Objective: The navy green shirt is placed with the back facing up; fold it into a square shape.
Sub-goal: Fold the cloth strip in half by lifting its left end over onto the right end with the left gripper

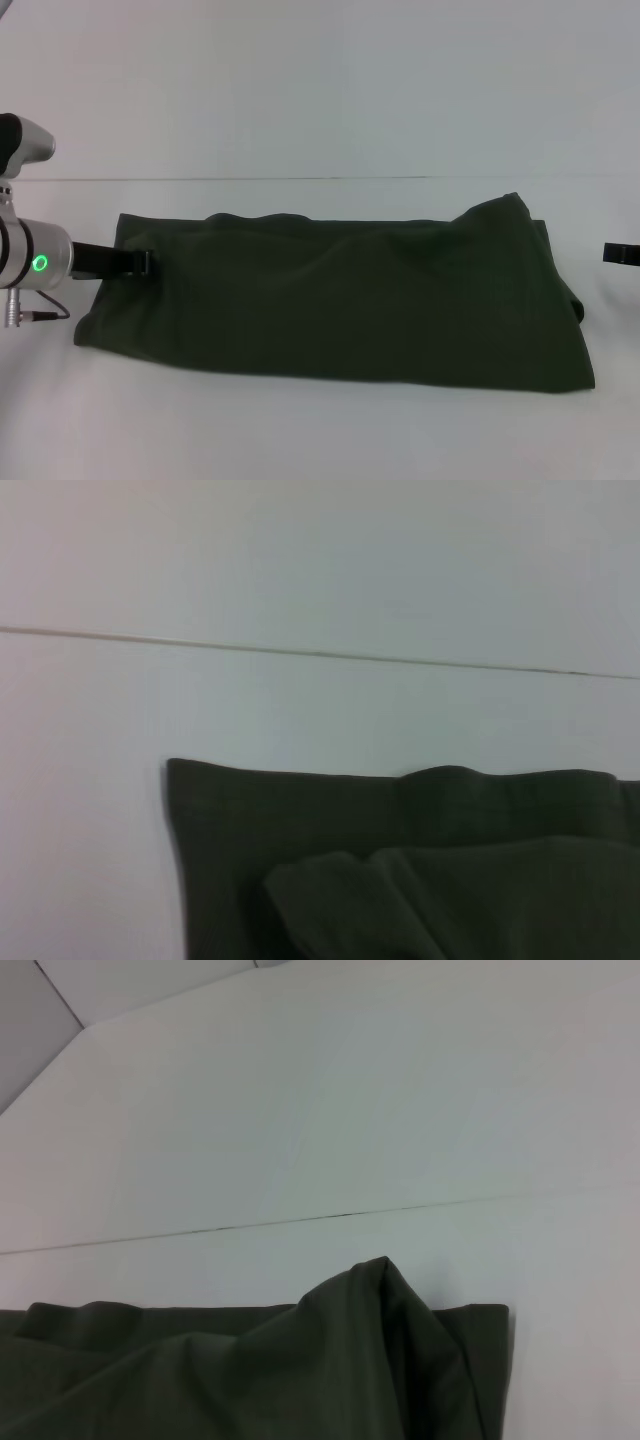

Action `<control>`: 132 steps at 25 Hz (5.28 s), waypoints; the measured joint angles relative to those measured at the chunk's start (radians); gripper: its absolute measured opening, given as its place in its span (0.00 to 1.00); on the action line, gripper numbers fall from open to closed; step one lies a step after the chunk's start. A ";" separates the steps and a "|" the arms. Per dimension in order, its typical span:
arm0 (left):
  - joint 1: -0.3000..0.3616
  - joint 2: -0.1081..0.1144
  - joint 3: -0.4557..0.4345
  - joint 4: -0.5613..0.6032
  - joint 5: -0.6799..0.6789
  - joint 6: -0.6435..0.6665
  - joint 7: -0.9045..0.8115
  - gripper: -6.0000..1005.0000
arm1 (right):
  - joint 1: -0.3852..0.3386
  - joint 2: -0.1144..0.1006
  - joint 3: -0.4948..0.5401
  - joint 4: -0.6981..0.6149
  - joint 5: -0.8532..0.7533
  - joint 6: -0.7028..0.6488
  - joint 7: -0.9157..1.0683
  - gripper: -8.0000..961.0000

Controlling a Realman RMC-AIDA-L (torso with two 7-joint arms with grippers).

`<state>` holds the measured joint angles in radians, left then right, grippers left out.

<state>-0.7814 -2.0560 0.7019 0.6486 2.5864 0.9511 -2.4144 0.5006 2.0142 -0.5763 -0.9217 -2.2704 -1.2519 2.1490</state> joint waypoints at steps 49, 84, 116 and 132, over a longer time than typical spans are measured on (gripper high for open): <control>0.035 0.016 -0.019 -0.065 0.052 -0.138 -0.114 0.84 | 0.017 -0.002 -0.007 0.024 -0.001 -0.006 0.012 0.62; 0.046 -0.007 -0.004 -0.008 0.059 -0.089 -0.059 0.35 | 0.015 -0.006 -0.008 0.023 -0.015 -0.018 0.007 0.62; 0.037 0.009 -0.011 -0.058 0.052 -0.140 -0.086 0.84 | 0.026 -0.006 -0.030 0.022 -0.018 -0.019 0.026 0.58; 0.014 0.011 -0.007 -0.080 0.049 -0.086 -0.072 0.82 | 0.031 -0.008 -0.030 0.021 -0.026 -0.018 0.024 0.55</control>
<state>-0.7672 -2.0451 0.6952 0.5685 2.6357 0.8655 -2.4861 0.5315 2.0063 -0.6060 -0.9011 -2.2964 -1.2703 2.1727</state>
